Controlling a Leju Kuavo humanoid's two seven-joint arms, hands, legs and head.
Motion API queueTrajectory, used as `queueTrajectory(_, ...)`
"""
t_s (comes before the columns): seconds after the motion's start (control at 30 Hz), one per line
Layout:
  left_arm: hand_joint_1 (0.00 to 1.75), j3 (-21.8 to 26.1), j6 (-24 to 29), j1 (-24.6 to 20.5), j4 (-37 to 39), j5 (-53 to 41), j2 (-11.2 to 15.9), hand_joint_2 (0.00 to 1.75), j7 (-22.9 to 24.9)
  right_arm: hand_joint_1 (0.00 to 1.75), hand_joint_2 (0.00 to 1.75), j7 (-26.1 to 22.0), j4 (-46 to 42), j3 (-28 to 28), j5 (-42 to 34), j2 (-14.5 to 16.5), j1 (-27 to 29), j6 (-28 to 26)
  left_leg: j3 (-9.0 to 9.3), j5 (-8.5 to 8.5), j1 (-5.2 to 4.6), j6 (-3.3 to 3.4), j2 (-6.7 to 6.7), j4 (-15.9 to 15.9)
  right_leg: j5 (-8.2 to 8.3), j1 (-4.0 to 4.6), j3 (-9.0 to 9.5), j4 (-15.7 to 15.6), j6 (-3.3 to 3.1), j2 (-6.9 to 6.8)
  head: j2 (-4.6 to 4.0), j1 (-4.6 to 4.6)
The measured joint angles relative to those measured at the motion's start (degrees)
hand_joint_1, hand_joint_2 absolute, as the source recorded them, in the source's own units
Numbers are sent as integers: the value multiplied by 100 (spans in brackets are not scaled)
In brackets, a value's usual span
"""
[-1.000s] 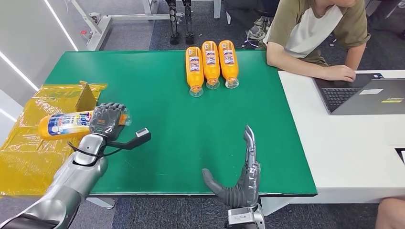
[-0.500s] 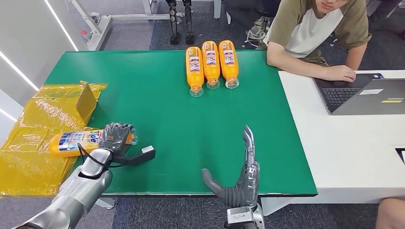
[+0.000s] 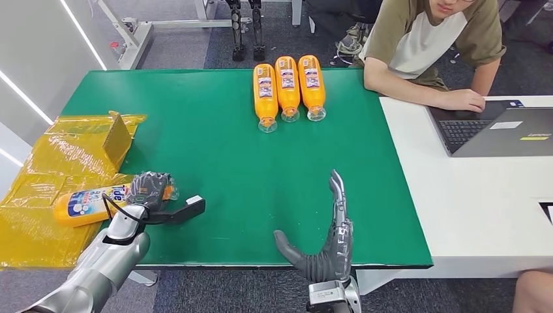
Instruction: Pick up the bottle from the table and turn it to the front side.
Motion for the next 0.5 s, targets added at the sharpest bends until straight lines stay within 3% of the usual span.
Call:
queueTrajectory(0.03,10,17,-16,0,0,17,2,175,17,0,175,-1,0,-2,0,1,1,4,0,0,0,0,0,0,0,0,0,0,0,0,0,0)
queueTrajectory(0.07,0,35,-33,0,0,36,4,175,28,0,175,-2,0,-3,0,3,1,7,1,0,0,0,-1,0,0,0,1,0,0,-1,0,0)
queueTrajectory(0.3,0,318,-161,-9,0,369,-11,175,-199,0,175,-3,0,-7,-1,7,0,17,10,0,0,-1,-1,-1,0,0,8,1,0,-1,0,0)
queueTrajectory(0.5,0,776,-449,-15,0,962,-53,175,-1142,0,175,1,5,-10,-25,7,0,22,13,1,-1,-1,-4,-1,-1,0,13,0,0,-7,0,0)
